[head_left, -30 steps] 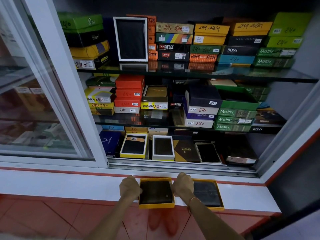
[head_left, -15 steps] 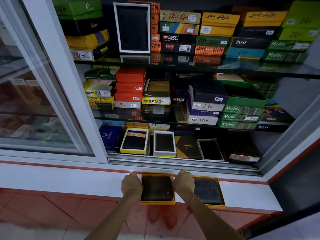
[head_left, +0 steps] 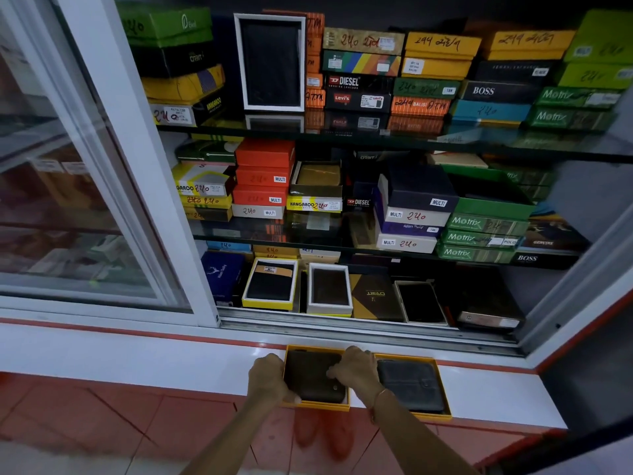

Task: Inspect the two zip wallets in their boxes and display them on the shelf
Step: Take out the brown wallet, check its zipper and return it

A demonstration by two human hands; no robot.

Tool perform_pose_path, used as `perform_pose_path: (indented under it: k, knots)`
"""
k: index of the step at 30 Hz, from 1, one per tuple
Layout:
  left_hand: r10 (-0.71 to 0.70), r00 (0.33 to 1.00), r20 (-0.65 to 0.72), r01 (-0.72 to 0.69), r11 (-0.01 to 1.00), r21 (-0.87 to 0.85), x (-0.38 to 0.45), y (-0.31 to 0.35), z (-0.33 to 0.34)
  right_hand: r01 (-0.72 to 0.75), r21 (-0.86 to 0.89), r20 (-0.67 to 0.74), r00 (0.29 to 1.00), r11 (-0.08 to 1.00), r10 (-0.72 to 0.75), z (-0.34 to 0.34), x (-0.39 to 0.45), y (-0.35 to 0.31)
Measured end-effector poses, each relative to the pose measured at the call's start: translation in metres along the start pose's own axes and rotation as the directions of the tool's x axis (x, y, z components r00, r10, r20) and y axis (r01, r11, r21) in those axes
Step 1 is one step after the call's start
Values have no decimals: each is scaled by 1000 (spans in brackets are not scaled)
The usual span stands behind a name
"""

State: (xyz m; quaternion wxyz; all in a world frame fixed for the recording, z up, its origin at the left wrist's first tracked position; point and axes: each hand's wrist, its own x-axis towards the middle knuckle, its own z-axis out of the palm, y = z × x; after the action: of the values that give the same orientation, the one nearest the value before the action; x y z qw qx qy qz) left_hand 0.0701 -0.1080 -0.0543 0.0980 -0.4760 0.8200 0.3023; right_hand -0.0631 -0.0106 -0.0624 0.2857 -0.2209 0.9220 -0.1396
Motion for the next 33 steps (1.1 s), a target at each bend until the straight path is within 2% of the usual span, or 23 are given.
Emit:
perform_pose_path:
  k: [3,6,10,12,14,17,20,22,25,27,29,30,31,33]
  knots:
    - [30,1000,-9,-30,1000,-2,-1,1,0,-76,165,58,996,983,67,-6,-1,-2]
    - [35,998,-48,-36,999,-27,1,-3,3,-89,400,33,996,912,83,-6,1,-6]
    - [56,996,-66,-65,988,-140,-4,-4,-1,-19,485,-27,999,874,37,-23,-7,-18]
    - [124,990,-61,-136,956,-259,-8,1,-16,16,563,-53,998,826,17,-40,-14,-22]
    - [181,976,-124,-218,865,-452,-10,8,-37,52,672,-48,998,739,-27,-65,-22,-25]
    - [232,960,-159,-275,656,-703,-20,29,-77,98,825,-16,988,556,-150,-117,-46,-34]
    - [303,931,-203,-334,489,-806,-36,60,-124,263,847,-157,954,463,-255,-170,-83,-46]
    - [371,898,-237,-392,430,-813,-48,80,-154,400,818,-286,907,414,-310,-200,-105,-53]
    - [443,811,-383,-548,345,-762,-70,109,-191,631,655,-525,776,415,-350,-239,-134,-62]
    - [436,719,-541,-681,291,-671,-82,126,-208,729,440,-684,650,524,-330,-257,-145,-69]
    - [426,619,-660,-785,298,-543,-93,141,-221,785,208,-812,471,583,-345,-269,-156,-78]
    - [435,566,-700,-824,325,-464,-97,147,-225,809,107,-838,386,577,-385,-274,-162,-83]
    - [446,519,-729,-851,353,-390,-100,153,-229,819,24,-834,333,573,-440,-278,-169,-89]
    - [453,451,-769,-875,395,-280,-106,163,-233,801,-94,-773,315,591,-551,-282,-178,-101]
